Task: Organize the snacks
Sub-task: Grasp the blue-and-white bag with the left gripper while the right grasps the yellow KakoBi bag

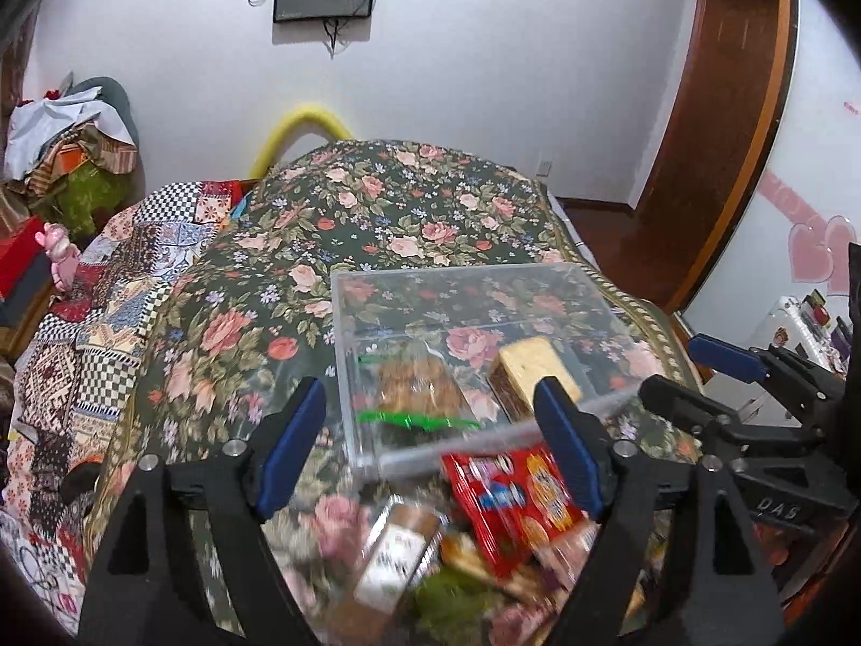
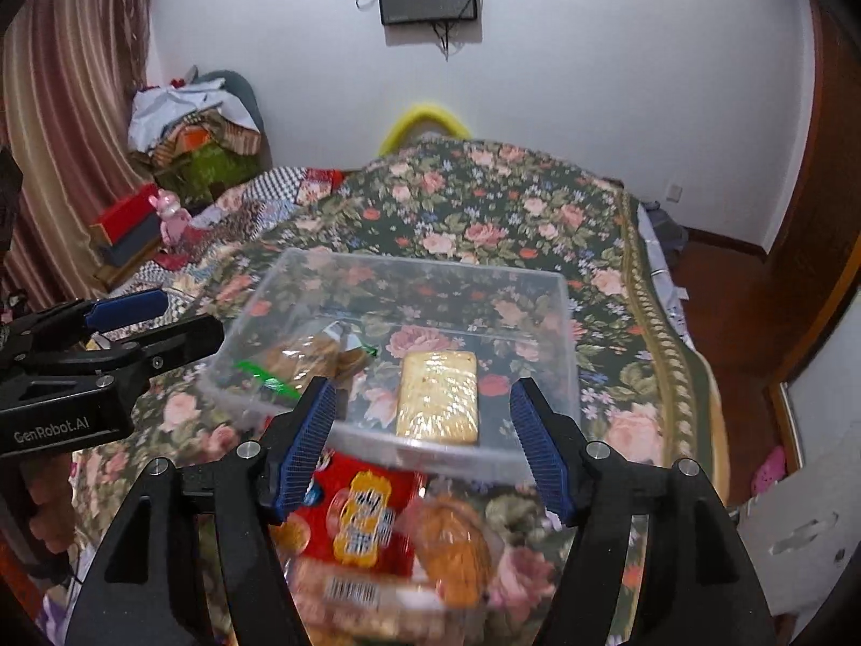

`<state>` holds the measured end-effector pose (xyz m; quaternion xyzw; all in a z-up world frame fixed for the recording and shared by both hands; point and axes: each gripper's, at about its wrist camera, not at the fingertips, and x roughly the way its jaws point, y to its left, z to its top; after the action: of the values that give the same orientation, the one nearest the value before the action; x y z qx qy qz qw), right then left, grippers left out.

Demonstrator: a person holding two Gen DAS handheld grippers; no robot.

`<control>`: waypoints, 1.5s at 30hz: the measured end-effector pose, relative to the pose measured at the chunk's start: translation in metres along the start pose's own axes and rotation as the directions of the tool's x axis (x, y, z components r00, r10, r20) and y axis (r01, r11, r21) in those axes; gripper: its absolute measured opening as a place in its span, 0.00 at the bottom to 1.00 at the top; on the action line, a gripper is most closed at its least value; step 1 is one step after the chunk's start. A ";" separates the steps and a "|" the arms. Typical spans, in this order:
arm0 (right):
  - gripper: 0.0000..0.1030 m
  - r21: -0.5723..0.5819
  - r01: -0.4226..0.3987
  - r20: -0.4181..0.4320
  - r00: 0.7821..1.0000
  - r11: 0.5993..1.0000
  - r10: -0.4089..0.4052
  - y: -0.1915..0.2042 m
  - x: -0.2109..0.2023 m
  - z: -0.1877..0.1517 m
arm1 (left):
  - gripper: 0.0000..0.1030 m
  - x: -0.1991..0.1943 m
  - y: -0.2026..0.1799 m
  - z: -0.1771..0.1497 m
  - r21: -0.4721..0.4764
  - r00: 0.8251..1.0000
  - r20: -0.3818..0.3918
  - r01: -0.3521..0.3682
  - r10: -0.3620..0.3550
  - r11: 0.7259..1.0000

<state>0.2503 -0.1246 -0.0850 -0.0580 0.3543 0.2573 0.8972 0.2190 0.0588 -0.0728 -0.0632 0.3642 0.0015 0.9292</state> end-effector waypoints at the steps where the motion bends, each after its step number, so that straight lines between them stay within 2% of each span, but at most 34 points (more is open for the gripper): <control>1: 0.65 0.002 -0.002 0.012 1.000 1.000 0.001 0.000 -0.009 -0.003 | 0.83 -0.009 -0.002 -0.005 -0.003 1.000 0.005 0.002 -0.002 1.000; 4: 0.67 0.007 -0.002 0.037 0.999 1.000 0.002 -0.001 -0.032 -0.017 | 0.88 -0.027 -0.009 -0.022 -0.002 1.000 0.009 0.006 -0.006 1.000; 12: 0.71 0.032 0.010 0.037 0.999 0.999 -0.011 -0.005 -0.063 -0.061 | 0.92 -0.052 -0.029 -0.081 -0.007 0.998 -0.049 0.029 -0.029 1.000; 23: 0.81 0.088 0.011 -0.028 1.000 0.996 -0.009 -0.023 -0.073 -0.117 | 0.92 -0.047 -0.056 -0.150 -0.013 0.986 -0.165 0.024 -0.026 1.000; 27: 0.81 0.106 0.024 -0.066 0.998 0.994 -0.017 -0.032 -0.063 -0.134 | 0.92 -0.038 -0.059 -0.169 -0.042 0.976 -0.213 0.034 -0.042 0.999; 31: 0.81 0.133 0.035 -0.113 0.993 0.990 -0.020 -0.041 -0.050 -0.151 | 0.92 -0.030 -0.061 -0.182 -0.044 0.971 -0.239 -0.006 -0.005 0.999; 37: 0.81 0.171 0.024 -0.168 0.986 0.985 0.006 -0.049 -0.029 -0.166 | 0.96 -0.014 -0.057 -0.201 -0.103 0.954 -0.298 0.009 -0.040 0.995; 41: 0.81 0.150 0.030 -0.195 0.981 0.988 0.000 -0.047 -0.017 -0.171 | 0.99 -0.011 -0.059 -0.204 -0.101 0.960 -0.278 0.007 -0.035 0.995; 45: 0.81 0.155 0.025 -0.216 0.976 0.988 0.009 -0.047 -0.007 -0.175 | 0.99 -0.008 -0.067 -0.207 -0.055 0.967 -0.250 0.022 -0.036 0.998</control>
<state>0.1638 -0.2186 -0.2136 -0.0163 0.4687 0.2170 0.8562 0.0761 -0.0320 -0.2103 -0.0923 0.4779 -0.0107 0.8735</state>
